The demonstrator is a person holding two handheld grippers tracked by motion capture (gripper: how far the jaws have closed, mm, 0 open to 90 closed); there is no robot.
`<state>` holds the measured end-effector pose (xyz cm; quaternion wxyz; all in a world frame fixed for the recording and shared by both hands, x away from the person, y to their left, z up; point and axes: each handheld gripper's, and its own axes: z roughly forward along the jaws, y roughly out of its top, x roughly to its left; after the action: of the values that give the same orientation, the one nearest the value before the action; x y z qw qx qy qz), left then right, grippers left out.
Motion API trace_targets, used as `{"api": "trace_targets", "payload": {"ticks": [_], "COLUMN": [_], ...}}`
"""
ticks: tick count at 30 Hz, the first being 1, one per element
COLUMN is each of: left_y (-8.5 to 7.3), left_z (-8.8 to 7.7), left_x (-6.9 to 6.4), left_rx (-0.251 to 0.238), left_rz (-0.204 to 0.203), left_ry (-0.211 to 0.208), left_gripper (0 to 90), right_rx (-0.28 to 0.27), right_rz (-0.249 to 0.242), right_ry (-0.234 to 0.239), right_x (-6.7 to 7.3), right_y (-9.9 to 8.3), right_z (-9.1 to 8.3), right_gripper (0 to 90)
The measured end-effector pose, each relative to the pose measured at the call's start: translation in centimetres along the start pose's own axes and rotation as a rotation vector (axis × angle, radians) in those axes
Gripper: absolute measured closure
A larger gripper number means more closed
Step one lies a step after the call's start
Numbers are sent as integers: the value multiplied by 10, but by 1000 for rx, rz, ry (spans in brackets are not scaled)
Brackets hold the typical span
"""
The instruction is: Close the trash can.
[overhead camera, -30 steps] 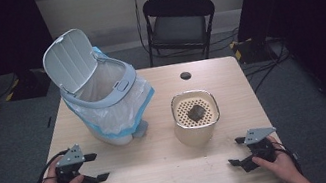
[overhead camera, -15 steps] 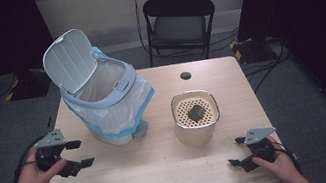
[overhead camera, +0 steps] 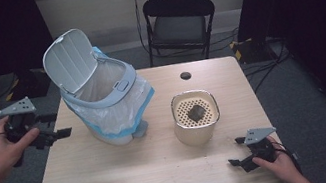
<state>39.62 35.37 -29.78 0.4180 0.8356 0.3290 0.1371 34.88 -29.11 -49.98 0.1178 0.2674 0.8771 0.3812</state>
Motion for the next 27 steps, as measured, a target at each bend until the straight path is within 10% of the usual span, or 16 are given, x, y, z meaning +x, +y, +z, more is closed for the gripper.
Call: {"api": "trace_targets", "payload": {"ticks": [12,27], "left_y": [39,88], "left_z": [-13,5], "left_x": [26,18], "left_rx": [-26,-46], "left_rz": [-54,39], "left_ry": [27,56], "left_gripper": [158,142], "right_rx": [-1,0], "right_rz": [-2,-2], "right_ry": [0,2], "right_x": [0,0], "right_y": [0,0], "right_z": [0,0], "right_gripper": [127,127]}}
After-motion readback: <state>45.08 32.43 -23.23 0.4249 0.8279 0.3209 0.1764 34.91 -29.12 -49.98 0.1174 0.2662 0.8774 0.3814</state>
